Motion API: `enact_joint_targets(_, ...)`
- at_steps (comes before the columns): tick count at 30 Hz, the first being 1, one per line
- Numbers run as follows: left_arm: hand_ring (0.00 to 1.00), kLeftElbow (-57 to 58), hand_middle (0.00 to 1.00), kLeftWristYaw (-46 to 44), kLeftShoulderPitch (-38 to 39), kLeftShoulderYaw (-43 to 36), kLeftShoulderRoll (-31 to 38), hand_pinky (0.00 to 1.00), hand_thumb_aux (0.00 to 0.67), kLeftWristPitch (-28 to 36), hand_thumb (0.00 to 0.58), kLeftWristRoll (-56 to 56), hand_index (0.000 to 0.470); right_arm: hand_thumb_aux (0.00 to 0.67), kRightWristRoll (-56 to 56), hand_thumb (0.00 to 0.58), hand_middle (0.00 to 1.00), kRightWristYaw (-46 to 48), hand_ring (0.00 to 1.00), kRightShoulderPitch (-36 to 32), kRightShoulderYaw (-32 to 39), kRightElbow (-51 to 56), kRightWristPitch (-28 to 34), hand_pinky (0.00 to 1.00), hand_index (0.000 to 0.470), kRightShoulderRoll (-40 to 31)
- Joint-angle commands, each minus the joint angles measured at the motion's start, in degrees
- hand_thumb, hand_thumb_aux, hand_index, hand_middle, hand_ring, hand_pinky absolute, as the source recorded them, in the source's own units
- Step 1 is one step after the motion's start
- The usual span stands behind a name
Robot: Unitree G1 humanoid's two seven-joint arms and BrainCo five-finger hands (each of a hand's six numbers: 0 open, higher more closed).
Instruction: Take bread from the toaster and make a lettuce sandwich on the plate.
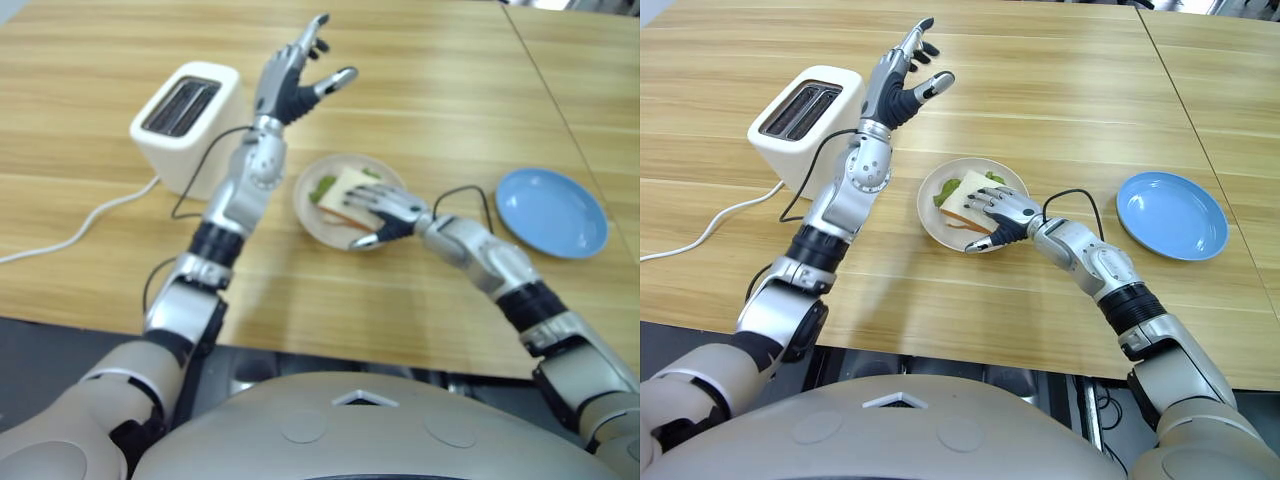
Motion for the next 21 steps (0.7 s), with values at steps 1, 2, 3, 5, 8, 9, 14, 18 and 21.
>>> enact_joint_targets(1, 0.00, -3.9, 0.00, -5.8, 4.1, 1.1, 0.5, 0.00, 0.000, 2.0, 0.000, -4.1, 0.000, 0.000, 1.1, 0.000, 0.00, -4.7, 0.00, 3.5, -0.1, 0.0, -3.5, 0.00, 0.000, -0.5)
enact_joint_targets(2, 0.00, -3.7, 0.00, -7.0, 5.3, 1.6, 0.5, 0.00, 0.000, 1.7, 0.000, -6.0, 0.000, 0.000, 2.6, 0.000, 0.00, -8.2, 0.00, 3.8, -2.8, -3.5, -4.8, 0.00, 0.000, -0.5)
enact_joint_targets(3, 0.00, -3.3, 0.00, -8.3, 6.5, 2.2, 0.5, 0.00, 0.000, 1.0, 0.000, -8.1, 0.000, 0.000, 4.2, 0.000, 0.00, -11.3, 0.00, 4.3, -5.6, -7.1, -6.2, 0.00, 0.000, -0.6)
enact_joint_targets(5, 0.17, -2.8, 0.17, -10.3, 9.2, 4.5, 0.7, 0.17, 0.000, -0.3, 0.000, -12.7, 0.000, 0.000, 6.6, 0.000, 0.00, -16.9, 0.00, 5.0, -11.2, -13.2, -8.5, 0.00, 0.000, -0.7)
enact_joint_targets(8, 1.00, -4.5, 1.00, -9.9, 13.6, 7.5, 3.0, 1.00, 0.000, -4.8, 0.000, -15.3, 0.000, 0.000, 11.3, 0.000, 0.00, -20.2, 0.00, 6.0, -18.4, -19.6, -9.9, 0.00, 0.000, -0.9)
enact_joint_targets(9, 1.00, -5.9, 1.00, -8.3, 15.2, 7.7, 5.0, 1.00, 0.000, -7.2, 0.000, -13.0, 0.000, 0.000, 13.4, 0.000, 0.00, -20.1, 0.00, 6.7, -20.5, -21.1, -9.9, 0.00, 0.000, -0.8)
enact_joint_targets(14, 1.00, -10.4, 1.00, -10.2, 22.2, 9.1, 13.8, 1.00, 0.662, -12.7, 0.580, -10.6, 0.455, 0.000, 17.9, 0.000, 0.00, -14.7, 0.00, 13.7, -27.0, -26.7, -6.2, 0.00, 0.000, -2.4)
enact_joint_targets(18, 1.00, -13.8, 1.00, -20.8, 28.7, 8.7, 22.7, 1.00, 0.670, -11.9, 0.580, -12.2, 0.460, 0.000, 20.6, 0.000, 0.00, -1.6, 0.00, 23.3, -25.0, -27.1, -1.7, 0.00, 0.000, -6.7)
enact_joint_targets(21, 1.00, -15.9, 1.00, -28.6, 33.5, 7.9, 28.4, 1.00, 0.670, -9.8, 0.580, -12.2, 0.460, 0.638, 25.5, 0.579, 0.59, 4.2, 0.59, 31.0, -24.7, -28.4, -0.9, 0.59, 0.438, -8.1)
